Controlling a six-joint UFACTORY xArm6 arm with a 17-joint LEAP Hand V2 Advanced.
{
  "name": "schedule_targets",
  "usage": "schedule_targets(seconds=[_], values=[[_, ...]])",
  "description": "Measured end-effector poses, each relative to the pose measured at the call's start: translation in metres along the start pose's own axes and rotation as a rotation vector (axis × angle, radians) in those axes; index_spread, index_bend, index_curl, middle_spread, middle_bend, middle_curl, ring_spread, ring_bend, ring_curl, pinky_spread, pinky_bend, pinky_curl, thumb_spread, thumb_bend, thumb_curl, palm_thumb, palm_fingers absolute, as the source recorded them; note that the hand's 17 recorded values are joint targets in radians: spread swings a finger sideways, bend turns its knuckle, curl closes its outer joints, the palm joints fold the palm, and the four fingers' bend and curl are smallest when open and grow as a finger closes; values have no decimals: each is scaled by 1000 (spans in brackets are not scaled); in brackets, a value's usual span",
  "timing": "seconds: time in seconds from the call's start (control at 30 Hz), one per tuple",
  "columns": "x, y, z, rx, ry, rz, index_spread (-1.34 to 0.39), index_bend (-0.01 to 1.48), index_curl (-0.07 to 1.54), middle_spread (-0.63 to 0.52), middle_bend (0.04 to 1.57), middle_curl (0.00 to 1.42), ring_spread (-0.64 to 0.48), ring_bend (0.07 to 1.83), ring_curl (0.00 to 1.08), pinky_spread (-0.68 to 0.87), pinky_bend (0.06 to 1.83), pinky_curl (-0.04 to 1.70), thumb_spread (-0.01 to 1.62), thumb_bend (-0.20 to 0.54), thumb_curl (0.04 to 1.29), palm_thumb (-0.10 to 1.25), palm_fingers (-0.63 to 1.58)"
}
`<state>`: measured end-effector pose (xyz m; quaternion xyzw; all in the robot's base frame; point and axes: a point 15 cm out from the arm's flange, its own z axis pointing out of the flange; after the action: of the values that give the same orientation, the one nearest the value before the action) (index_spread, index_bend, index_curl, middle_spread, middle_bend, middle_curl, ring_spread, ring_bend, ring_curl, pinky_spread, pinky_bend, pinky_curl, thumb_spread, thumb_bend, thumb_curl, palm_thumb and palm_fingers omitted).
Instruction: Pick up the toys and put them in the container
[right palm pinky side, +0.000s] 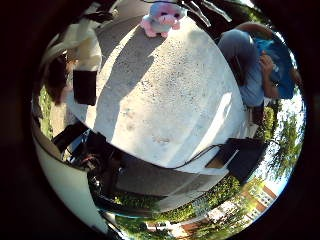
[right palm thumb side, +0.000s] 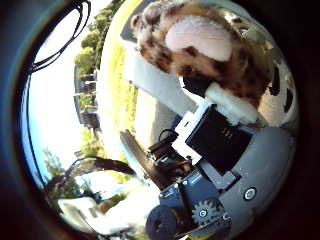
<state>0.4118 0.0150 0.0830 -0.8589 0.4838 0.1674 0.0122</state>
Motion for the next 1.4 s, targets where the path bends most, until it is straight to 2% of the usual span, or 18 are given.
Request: schedule_targets(seconds=[0.2,0.47,0.6,0.8,0.97,1.2,1.4], values=[[-51,-8,-41,62,-84,2,-1042,779,597,-217,1317,1064,-155,1446,915,148,1521,916,1271,-11,530,947,783],[-111,-32,-85,144,-103,-10,-1073,752,798,-200,1366,1062,-156,1490,924,134,1573,947,1267,-15,542,955,742],[-137,-59,-113,188,-73,-20,-1083,729,897,-191,1389,1055,-156,1503,924,130,1589,952,1265,-15,546,953,730],[-173,-104,-124,204,-56,-30,-1095,689,1042,-180,1415,1043,-155,1523,923,125,1607,955,1264,-15,551,952,713],[-194,-158,-119,203,-55,-24,-1100,651,1145,-174,1434,1033,-153,1537,919,123,1620,958,1263,-15,554,951,700],[-200,-236,-77,206,-47,11,-1104,601,1272,-166,1460,1022,-150,1570,914,115,1608,968,1269,-20,551,931,658],[-193,-261,-24,158,-53,62,-1082,613,1329,-152,1403,980,-116,1565,872,127,1521,968,1269,-21,539,897,644]])
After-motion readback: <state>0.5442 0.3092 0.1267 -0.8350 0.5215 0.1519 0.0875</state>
